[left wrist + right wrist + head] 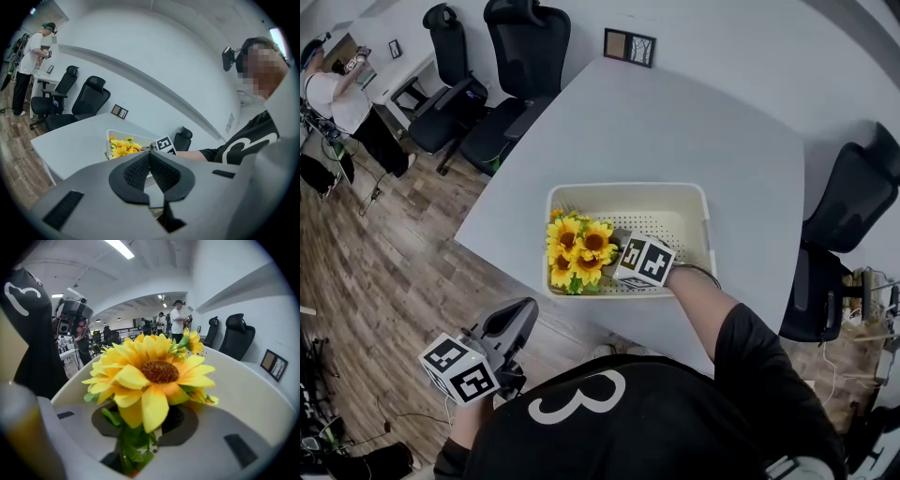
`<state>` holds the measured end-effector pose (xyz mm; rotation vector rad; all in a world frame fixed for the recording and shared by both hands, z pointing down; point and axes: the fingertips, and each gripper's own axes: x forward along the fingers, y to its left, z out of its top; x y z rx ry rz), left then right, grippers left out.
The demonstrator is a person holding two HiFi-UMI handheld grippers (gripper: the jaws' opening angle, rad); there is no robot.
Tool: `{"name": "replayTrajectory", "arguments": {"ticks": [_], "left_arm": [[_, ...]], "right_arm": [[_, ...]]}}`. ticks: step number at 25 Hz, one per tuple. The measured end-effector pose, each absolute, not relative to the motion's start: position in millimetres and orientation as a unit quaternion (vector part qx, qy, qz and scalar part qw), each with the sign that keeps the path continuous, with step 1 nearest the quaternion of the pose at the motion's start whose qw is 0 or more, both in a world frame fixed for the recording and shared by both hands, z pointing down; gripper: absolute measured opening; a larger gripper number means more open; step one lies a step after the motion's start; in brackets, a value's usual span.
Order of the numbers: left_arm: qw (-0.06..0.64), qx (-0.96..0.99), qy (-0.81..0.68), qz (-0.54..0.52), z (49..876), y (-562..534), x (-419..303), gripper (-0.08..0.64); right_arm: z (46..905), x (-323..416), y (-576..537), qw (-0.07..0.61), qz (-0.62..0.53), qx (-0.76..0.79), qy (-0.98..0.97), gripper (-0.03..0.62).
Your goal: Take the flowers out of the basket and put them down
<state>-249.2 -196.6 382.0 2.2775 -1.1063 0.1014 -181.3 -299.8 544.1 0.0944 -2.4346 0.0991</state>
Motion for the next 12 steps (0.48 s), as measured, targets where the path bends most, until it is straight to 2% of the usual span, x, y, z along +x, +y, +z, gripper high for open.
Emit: {"name": "replayTrajectory", "arguments": {"ticks": [12], "left_arm": [[0.294,0.868,-0.399,0.039,382,-198,-258,0.012]], "right_arm": [[533,-177,-299,0.367,-0.008,0.053,-0.929,0.141]]}}
